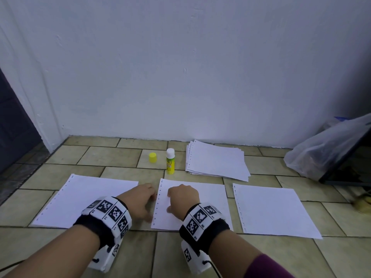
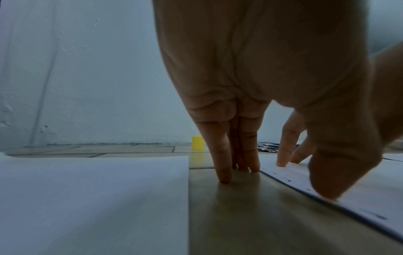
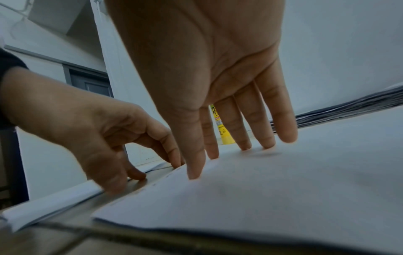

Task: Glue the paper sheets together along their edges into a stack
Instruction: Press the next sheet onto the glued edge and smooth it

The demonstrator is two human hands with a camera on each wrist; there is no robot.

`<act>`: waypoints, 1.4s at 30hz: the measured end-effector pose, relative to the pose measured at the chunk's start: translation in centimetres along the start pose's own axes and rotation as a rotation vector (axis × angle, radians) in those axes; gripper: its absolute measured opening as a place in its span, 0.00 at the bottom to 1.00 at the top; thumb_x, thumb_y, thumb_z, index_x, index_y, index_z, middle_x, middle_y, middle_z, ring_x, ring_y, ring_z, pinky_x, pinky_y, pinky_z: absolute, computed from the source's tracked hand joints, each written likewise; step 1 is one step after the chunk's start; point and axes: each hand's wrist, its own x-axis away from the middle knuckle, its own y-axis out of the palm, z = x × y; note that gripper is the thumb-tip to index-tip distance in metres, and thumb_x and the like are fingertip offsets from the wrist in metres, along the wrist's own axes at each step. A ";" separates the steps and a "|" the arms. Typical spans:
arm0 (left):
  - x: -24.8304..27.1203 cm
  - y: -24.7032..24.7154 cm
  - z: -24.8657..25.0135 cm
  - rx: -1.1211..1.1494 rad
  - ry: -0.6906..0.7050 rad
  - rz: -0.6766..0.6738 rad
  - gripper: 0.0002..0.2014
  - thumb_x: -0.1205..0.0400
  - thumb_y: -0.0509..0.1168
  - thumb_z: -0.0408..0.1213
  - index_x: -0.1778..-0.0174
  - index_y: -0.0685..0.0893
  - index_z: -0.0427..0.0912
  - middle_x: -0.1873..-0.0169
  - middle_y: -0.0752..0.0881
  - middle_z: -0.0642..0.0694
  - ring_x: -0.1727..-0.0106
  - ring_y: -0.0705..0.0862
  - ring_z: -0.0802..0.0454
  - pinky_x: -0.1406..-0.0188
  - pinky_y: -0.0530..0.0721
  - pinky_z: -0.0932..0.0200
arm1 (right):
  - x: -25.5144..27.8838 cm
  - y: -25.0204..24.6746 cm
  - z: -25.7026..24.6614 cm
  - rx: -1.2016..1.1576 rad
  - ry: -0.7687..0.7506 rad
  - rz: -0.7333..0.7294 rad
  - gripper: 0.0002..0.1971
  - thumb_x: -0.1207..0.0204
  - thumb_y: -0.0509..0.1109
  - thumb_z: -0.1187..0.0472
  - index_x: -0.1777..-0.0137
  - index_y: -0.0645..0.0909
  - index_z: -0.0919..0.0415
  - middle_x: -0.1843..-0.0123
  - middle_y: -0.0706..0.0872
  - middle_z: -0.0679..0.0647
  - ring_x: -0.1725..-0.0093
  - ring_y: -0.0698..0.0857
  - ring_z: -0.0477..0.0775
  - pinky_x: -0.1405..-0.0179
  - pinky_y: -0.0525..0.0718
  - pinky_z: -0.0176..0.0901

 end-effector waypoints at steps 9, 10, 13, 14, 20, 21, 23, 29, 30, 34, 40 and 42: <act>-1.5 0.7 1.3 -0.137 -0.017 0.016 0.51 0.30 0.78 0.51 0.17 0.55 0.43 0.19 0.58 0.51 0.21 0.64 0.51 0.23 0.68 0.53 | 0.4 0.6 -0.5 0.028 -0.023 0.001 0.18 0.17 0.61 0.61 0.28 0.68 0.63 0.32 0.73 0.65 0.32 0.73 0.65 0.42 0.76 0.51; -1.8 0.7 1.5 -0.182 -0.037 0.003 0.51 0.30 0.78 0.51 0.17 0.55 0.43 0.19 0.59 0.50 0.21 0.63 0.50 0.22 0.67 0.52 | 0.5 0.6 -0.5 0.021 -0.018 -0.001 0.19 0.18 0.62 0.61 0.28 0.67 0.63 0.32 0.72 0.65 0.32 0.72 0.65 0.42 0.76 0.51; -2.5 0.7 2.0 -0.275 -0.090 -0.020 0.49 0.31 0.78 0.53 0.20 0.60 0.41 0.23 0.67 0.47 0.24 0.67 0.48 0.25 0.70 0.51 | 0.6 0.7 -0.8 -0.005 0.022 -0.009 0.19 0.18 0.61 0.62 0.28 0.66 0.63 0.31 0.70 0.65 0.31 0.70 0.64 0.41 0.75 0.53; -2.5 0.7 2.1 -0.291 -0.099 -0.023 0.48 0.32 0.78 0.54 0.21 0.62 0.42 0.25 0.68 0.46 0.25 0.68 0.48 0.26 0.72 0.50 | 0.6 0.6 -1.0 -0.015 0.040 -0.009 0.19 0.17 0.59 0.64 0.28 0.65 0.65 0.30 0.69 0.65 0.30 0.69 0.64 0.40 0.75 0.54; -1.9 0.8 2.2 -0.347 -0.097 0.017 0.44 0.31 0.77 0.54 0.22 0.64 0.48 0.25 0.69 0.55 0.24 0.61 0.49 0.30 0.73 0.47 | -0.5 0.9 -1.4 -0.043 -0.052 -0.109 0.32 0.17 0.59 0.63 0.17 0.50 0.65 0.14 0.46 0.58 0.16 0.47 0.55 0.20 0.50 0.68; -1.7 0.7 2.2 -0.349 -0.097 0.023 0.43 0.31 0.77 0.55 0.23 0.64 0.48 0.25 0.68 0.55 0.24 0.61 0.49 0.30 0.73 0.47 | -0.6 0.8 -0.8 -0.064 -0.037 -0.143 0.34 0.18 0.61 0.61 0.16 0.48 0.63 0.14 0.44 0.56 0.15 0.46 0.52 0.20 0.47 0.69; -1.6 0.8 2.1 -0.351 -0.090 0.028 0.42 0.30 0.76 0.55 0.24 0.65 0.48 0.24 0.68 0.54 0.24 0.62 0.49 0.30 0.72 0.47 | -0.4 0.7 1.0 -0.118 0.035 -0.173 0.40 0.19 0.65 0.51 0.15 0.45 0.60 0.14 0.44 0.52 0.15 0.50 0.51 0.20 0.46 0.71; -1.3 0.6 2.1 -0.374 -0.079 -0.003 0.43 0.27 0.73 0.56 0.21 0.60 0.47 0.21 0.63 0.55 0.23 0.60 0.48 0.29 0.70 0.45 | 0.9 1.0 6.6 -0.227 0.291 -0.163 0.58 0.35 0.73 0.33 0.16 0.45 0.63 0.15 0.55 0.55 0.20 0.64 0.57 0.22 0.59 0.71; -1.2 0.6 2.1 -0.375 -0.081 -0.011 0.44 0.27 0.72 0.56 0.20 0.59 0.47 0.20 0.61 0.55 0.23 0.60 0.48 0.29 0.69 0.45 | 1.1 1.0 7.2 -0.224 0.315 -0.161 0.59 0.36 0.74 0.32 0.17 0.46 0.65 0.16 0.57 0.56 0.20 0.65 0.57 0.23 0.62 0.70; -1.0 0.7 1.9 -0.356 -0.082 -0.028 0.45 0.26 0.71 0.56 0.18 0.56 0.46 0.18 0.58 0.56 0.22 0.58 0.47 0.29 0.69 0.44 | 1.9 0.8 8.0 -0.187 0.357 -0.124 0.61 0.38 0.72 0.29 0.18 0.47 0.68 0.19 0.63 0.57 0.21 0.67 0.57 0.21 0.59 0.66; -1.4 -0.6 2.0 -0.359 -0.074 -0.054 0.46 0.31 0.71 0.66 0.22 0.64 0.47 0.25 0.68 0.53 0.26 0.63 0.49 0.30 0.69 0.48 | 2.0 0.6 7.5 -0.075 0.320 -0.127 0.59 0.37 0.72 0.29 0.18 0.50 0.67 0.18 0.59 0.60 0.19 0.60 0.59 0.22 0.62 0.63; -1.7 -1.1 2.8 -0.362 -0.081 -0.043 0.42 0.29 0.65 0.71 0.28 0.71 0.44 0.31 0.73 0.48 0.29 0.67 0.48 0.34 0.71 0.50 | 2.2 0.2 7.1 -0.002 0.328 -0.129 0.55 0.38 0.73 0.29 0.21 0.57 0.65 0.22 0.60 0.61 0.20 0.58 0.62 0.25 0.66 0.63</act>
